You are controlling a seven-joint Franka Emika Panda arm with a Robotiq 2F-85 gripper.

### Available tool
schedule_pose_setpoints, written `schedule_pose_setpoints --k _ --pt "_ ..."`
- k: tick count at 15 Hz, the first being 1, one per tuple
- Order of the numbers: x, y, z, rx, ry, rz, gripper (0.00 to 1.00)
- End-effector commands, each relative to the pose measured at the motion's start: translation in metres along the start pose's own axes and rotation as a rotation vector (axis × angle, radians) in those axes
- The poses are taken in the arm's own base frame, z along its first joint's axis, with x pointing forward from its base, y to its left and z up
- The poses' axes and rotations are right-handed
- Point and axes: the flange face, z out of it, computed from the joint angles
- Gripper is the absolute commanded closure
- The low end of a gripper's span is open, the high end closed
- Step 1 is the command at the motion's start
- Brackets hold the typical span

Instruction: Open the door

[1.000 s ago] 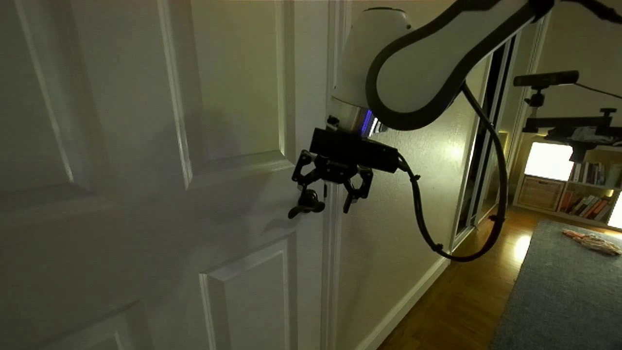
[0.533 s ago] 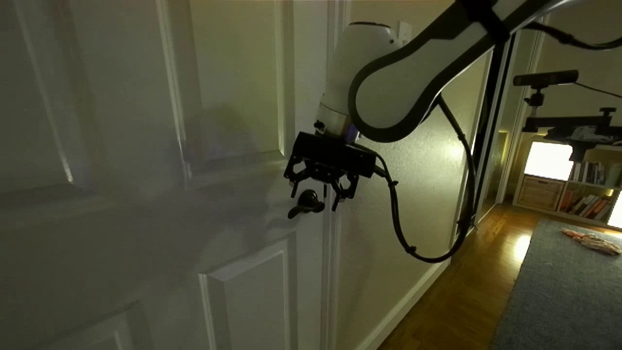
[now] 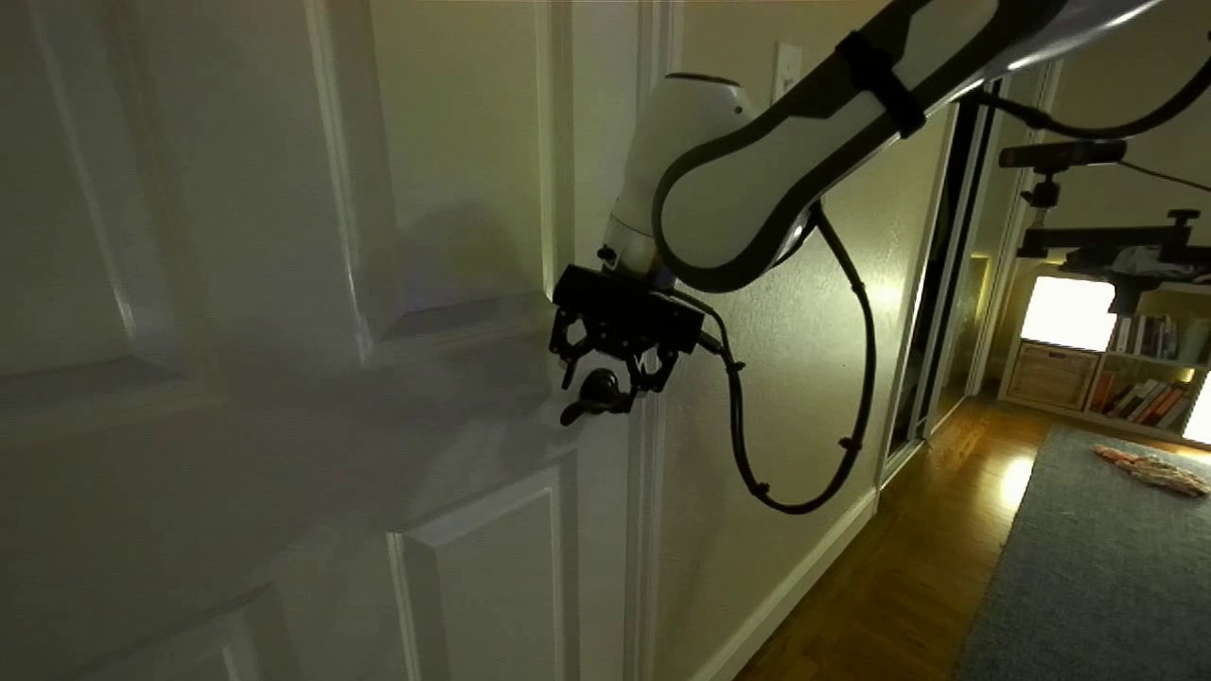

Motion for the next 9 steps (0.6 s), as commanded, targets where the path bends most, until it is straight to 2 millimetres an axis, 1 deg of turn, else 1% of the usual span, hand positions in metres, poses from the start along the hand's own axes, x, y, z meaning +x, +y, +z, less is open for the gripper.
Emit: schedule_pose_setpoints --k 1,3,4,5,6,8,9 --pt "0.0049 -0.0154 0.0005 0.038 -0.013 0.033 0.45" --pt "0.0036 -0.0207 0.0023 0.051 -0.021 0.034 0.62" --pt "0.0029 -0.021 0.0042 0.047 -0.027 0.036 0.67" --pt "0.0043 -0.0193 0.0049 0.042 -0.032 0.037 0.69" --pt "0.0052 -0.0175 0.0053 0.038 -0.037 0.039 0.35" --pt "0.0051 -0.0158 0.0047 0.026 -0.05 0.028 0.31" --pt "0.0046 -0.0161 0.0042 0.027 -0.055 0.022 0.24"
